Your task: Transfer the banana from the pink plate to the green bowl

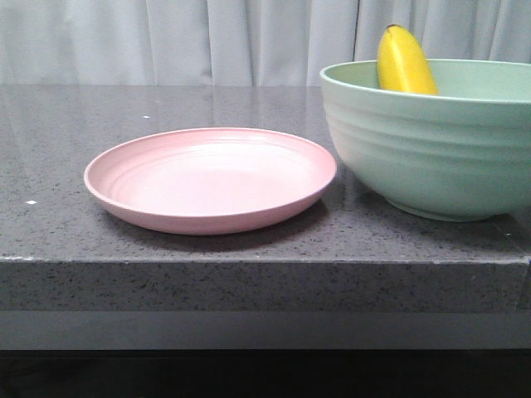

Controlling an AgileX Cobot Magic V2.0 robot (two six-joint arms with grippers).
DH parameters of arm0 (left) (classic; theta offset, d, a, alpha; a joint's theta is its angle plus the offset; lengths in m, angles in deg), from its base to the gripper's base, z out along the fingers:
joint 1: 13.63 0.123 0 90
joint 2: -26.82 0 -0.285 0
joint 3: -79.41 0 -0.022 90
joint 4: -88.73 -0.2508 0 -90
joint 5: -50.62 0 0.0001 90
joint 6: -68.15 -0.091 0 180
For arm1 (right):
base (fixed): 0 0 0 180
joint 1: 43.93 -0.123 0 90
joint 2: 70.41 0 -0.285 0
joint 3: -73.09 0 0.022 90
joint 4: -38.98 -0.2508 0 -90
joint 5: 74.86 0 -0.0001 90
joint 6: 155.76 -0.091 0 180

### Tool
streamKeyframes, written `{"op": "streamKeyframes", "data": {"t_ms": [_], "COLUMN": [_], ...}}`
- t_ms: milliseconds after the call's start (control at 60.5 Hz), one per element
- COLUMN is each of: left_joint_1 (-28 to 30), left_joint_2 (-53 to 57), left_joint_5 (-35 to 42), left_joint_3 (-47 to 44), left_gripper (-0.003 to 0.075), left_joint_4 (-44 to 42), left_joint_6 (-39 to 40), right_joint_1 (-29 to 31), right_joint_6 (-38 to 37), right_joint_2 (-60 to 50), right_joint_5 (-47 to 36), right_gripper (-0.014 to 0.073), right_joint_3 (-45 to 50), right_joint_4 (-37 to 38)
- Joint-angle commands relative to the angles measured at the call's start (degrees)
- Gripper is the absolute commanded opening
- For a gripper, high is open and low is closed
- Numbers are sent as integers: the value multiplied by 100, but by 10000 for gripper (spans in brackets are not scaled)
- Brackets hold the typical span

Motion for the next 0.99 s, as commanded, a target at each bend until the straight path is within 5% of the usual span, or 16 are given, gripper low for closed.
{"op": "streamKeyframes", "data": {"t_ms": [0, 513, 810, 976], "left_joint_1": [20, 58, 557, 599], "left_joint_2": [-52, 59, 1024, 1001], "left_joint_5": [492, 589, 758, 1698], "left_joint_3": [151, -15, -1349, -2156], "left_gripper": [-20, -20, -20, -20], "left_joint_4": [33, 22, 139, 201], "left_joint_6": [61, 21, 21, 21], "right_joint_1": [1, 1, 1, 1], "right_joint_6": [40, 40, 40, 40], "right_joint_2": [54, 54, 54, 54], "right_joint_5": [-497, -497, -497, -483], "right_gripper": [-58, -58, -58, -58], "right_joint_3": [-151, -151, -151, -151], "right_joint_4": [-46, -46, -46, -46]}}
